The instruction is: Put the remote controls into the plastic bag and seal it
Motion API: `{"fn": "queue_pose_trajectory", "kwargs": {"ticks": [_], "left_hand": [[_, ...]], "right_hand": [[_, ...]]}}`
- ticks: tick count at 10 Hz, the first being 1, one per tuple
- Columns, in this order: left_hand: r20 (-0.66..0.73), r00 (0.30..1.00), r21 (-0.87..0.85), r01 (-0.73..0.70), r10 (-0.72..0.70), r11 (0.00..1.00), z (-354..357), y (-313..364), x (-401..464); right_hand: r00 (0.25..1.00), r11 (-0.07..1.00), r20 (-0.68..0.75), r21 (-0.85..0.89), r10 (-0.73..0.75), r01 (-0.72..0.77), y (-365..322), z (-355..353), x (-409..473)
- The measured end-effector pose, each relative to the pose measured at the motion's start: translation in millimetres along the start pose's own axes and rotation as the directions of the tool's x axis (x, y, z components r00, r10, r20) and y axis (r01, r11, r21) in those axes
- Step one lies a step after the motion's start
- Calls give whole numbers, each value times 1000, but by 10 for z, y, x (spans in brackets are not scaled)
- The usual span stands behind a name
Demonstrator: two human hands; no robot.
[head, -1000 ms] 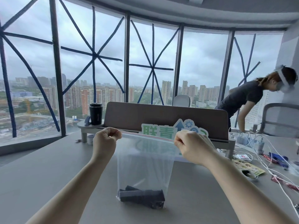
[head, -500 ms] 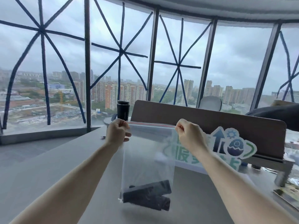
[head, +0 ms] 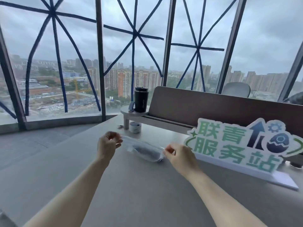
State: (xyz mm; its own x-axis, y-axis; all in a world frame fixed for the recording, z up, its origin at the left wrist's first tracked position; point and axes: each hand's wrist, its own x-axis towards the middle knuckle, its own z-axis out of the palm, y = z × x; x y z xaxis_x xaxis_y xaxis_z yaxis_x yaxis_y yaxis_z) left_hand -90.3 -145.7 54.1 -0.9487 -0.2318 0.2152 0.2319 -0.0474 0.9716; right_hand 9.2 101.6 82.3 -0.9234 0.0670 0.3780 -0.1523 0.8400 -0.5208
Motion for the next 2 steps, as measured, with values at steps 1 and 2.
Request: {"fn": "queue_pose_trajectory", "kwargs": {"ticks": [1,2], "left_hand": [[-16,999,34,52,-52,998,-140,-226,-211],[-36,998,163,51,-45,985,-309,-359,-449]], "right_hand": [[993,996,115,76,28,-37,44,145,-165],[984,989,165,117,67,-87,126,110,-378]]}}
